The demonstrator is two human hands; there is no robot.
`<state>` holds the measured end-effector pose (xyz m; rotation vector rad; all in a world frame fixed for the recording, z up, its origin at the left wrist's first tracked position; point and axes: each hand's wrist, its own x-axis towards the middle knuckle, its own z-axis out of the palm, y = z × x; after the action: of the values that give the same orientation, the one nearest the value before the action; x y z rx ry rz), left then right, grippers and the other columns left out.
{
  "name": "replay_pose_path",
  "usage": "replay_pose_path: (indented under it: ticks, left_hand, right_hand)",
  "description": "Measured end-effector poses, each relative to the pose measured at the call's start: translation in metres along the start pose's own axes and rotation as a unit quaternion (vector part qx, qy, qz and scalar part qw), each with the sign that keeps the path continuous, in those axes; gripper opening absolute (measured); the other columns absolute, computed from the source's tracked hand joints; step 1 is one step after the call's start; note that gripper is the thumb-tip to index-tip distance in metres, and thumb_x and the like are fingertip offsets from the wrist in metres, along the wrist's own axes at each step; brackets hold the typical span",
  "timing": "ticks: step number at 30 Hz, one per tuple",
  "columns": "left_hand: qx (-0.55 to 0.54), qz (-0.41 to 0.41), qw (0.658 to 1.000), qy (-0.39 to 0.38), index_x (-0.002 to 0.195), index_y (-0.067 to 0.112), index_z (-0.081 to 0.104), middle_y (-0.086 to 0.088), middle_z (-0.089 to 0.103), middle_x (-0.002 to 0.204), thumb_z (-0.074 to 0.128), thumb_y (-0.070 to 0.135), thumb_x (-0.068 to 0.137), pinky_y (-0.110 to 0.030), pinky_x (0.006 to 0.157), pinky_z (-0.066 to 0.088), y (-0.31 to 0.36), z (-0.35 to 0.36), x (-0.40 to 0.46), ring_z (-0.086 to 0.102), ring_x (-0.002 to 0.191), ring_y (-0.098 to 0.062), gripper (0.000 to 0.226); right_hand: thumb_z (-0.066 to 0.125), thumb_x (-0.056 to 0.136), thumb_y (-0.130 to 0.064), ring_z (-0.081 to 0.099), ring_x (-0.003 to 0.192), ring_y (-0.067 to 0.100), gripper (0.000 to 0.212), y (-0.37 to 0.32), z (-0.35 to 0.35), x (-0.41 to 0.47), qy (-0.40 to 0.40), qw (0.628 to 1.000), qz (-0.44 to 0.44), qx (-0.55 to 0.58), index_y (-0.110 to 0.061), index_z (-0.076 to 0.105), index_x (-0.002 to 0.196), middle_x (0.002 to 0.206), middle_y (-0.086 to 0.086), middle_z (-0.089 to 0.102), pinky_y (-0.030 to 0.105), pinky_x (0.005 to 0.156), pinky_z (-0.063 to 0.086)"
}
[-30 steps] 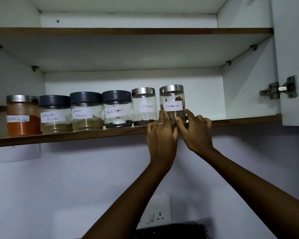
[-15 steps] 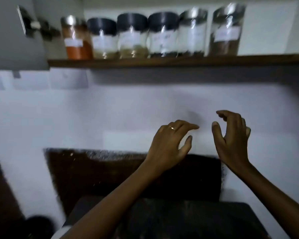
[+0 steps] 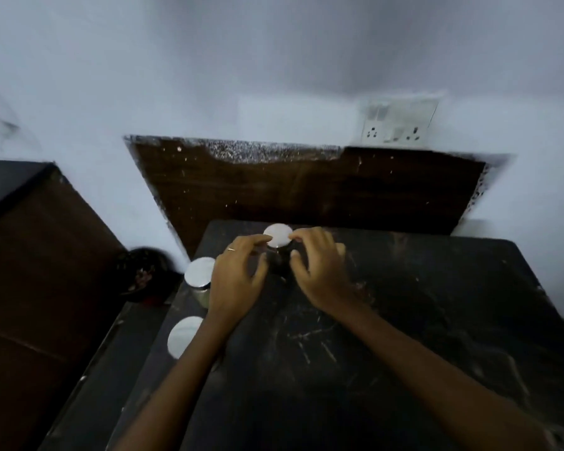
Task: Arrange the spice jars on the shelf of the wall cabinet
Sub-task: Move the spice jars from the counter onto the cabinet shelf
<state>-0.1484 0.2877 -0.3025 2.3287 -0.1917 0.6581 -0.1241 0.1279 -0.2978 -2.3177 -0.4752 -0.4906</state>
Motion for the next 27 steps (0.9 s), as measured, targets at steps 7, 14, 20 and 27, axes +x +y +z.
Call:
replay_pose_path:
  ticks: [7, 14, 20, 27]
  left_hand:
    - [0.014, -0.132, 0.991, -0.015, 0.11, 0.023, 0.061, 0.005, 0.063, 0.111, 0.06, 0.014, 0.085, -0.034, 0.087, 0.048, -0.076, -0.028, -0.054, 0.06, 0.1, -0.013, 0.026]
    - [-0.053, -0.323, 0.945, 0.002, 0.11, 0.016, 0.063, 0.0, 0.06, 0.113, 0.055, 0.012, 0.089, -0.028, 0.088, 0.043, -0.127, -0.043, -0.102, 0.057, 0.103, -0.015, 0.022]
    - [-0.175, -0.458, 0.871, -0.045, 0.109, 0.008, 0.061, -0.003, 0.061, 0.105, 0.038, 0.02, 0.1, -0.017, 0.07, 0.042, -0.138, -0.039, -0.126, 0.058, 0.098, -0.018, 0.027]
    - [-0.233, -0.552, 0.8, -0.037, 0.119, 0.016, 0.056, -0.006, 0.059, 0.12, 0.033, 0.038, 0.099, -0.047, 0.091, 0.051, -0.123, -0.024, -0.128, 0.059, 0.101, -0.019, 0.037]
  right_hand:
    - [0.053, 0.086, -0.02, 0.051, 0.105, 0.018, 0.03, -0.034, 0.078, -0.029, -0.119, 0.993, -0.006, 0.003, -0.019, 0.055, 0.115, 0.113, -0.002, 0.057, 0.039, 0.087, 0.037]
    - [0.054, 0.087, -0.026, 0.046, 0.116, 0.022, 0.039, -0.064, 0.138, -0.056, -0.253, 0.967, 0.013, 0.029, -0.018, 0.05, 0.125, 0.126, 0.002, 0.05, 0.04, 0.093, 0.035]
    - [0.065, 0.08, -0.034, 0.039, 0.127, 0.024, 0.07, -0.073, 0.162, -0.076, -0.372, 0.926, 0.036, 0.055, -0.019, 0.033, 0.141, 0.142, 0.002, 0.037, 0.042, 0.101, 0.037]
    - [0.076, 0.07, -0.038, 0.039, 0.126, 0.033, 0.1, -0.07, 0.171, -0.081, -0.408, 0.91, 0.07, 0.026, -0.017, 0.016, 0.148, 0.144, 0.009, 0.03, 0.045, 0.095, 0.039]
